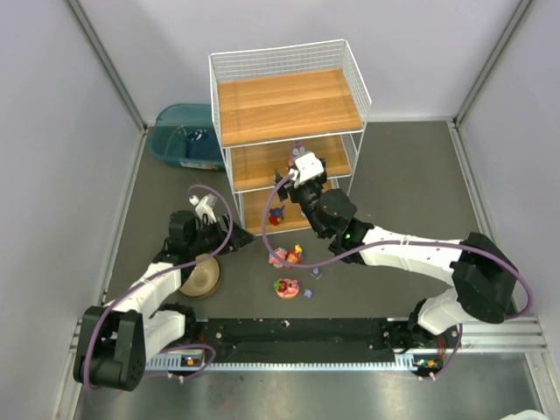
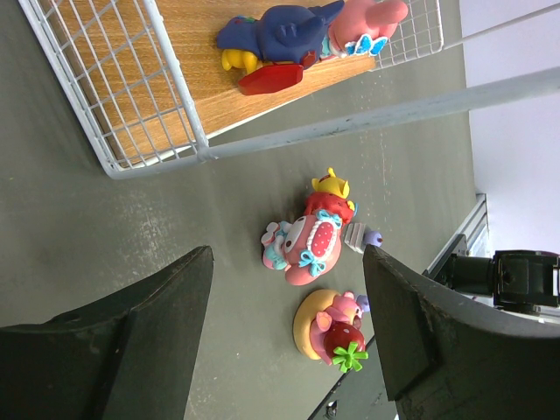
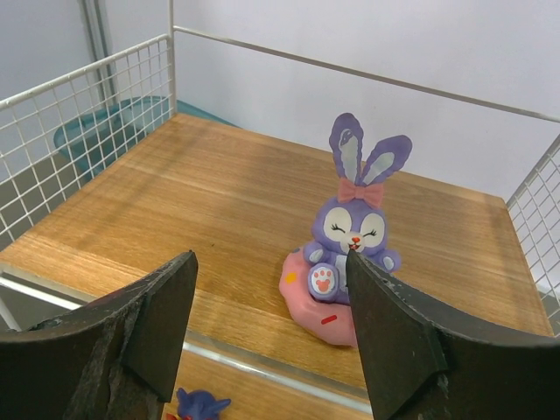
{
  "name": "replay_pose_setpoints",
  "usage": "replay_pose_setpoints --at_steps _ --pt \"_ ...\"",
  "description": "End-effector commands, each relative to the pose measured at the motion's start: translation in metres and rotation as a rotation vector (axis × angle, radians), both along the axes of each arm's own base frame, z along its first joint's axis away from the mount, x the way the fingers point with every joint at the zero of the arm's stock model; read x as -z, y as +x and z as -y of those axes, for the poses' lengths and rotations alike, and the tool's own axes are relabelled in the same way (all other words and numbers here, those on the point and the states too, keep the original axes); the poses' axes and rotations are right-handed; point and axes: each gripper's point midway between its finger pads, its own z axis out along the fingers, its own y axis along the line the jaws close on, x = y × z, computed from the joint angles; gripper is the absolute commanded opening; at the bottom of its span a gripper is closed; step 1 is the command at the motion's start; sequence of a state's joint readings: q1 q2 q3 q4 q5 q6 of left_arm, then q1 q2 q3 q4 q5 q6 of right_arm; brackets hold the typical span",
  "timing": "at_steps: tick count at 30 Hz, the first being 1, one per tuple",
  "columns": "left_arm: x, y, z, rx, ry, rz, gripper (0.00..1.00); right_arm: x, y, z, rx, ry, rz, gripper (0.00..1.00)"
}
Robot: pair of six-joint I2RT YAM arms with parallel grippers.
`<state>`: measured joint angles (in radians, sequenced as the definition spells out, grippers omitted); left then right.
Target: Place and organize the plastic toys onto the shelf
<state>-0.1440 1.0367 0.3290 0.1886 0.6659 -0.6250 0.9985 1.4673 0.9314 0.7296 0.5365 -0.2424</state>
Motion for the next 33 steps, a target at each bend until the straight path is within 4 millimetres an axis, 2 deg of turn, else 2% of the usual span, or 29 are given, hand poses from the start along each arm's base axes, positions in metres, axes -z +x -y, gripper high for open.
replay_pose_setpoints --at_steps 1,10,16,23,26,33 --pt "-0.019 0.008 0.003 0.015 -0.017 0.084 0.75 -0.051 -0.004 0.007 -0.013 0.107 0.062 0.70" --pt "-0.019 0.007 0.003 0.015 -0.016 0.085 0.75 -0.061 -0.008 0.020 0.010 0.133 0.059 0.77" --pt "-0.019 0.007 0.003 0.016 -0.015 0.085 0.75 -0.062 -0.008 0.039 0.020 0.167 0.006 0.84" --pt "-0.017 0.007 0.002 0.013 -0.013 0.082 0.75 -0.069 -0.011 0.063 -0.010 0.253 -0.035 0.88" --pt "-0.017 0.007 0.002 0.013 -0.013 0.080 0.75 -0.068 -0.012 0.064 -0.019 0.248 -0.039 0.89" --pt "-0.017 0.007 0.002 0.013 -0.013 0.079 0.75 -0.055 -0.004 0.050 -0.036 0.222 -0.061 0.92"
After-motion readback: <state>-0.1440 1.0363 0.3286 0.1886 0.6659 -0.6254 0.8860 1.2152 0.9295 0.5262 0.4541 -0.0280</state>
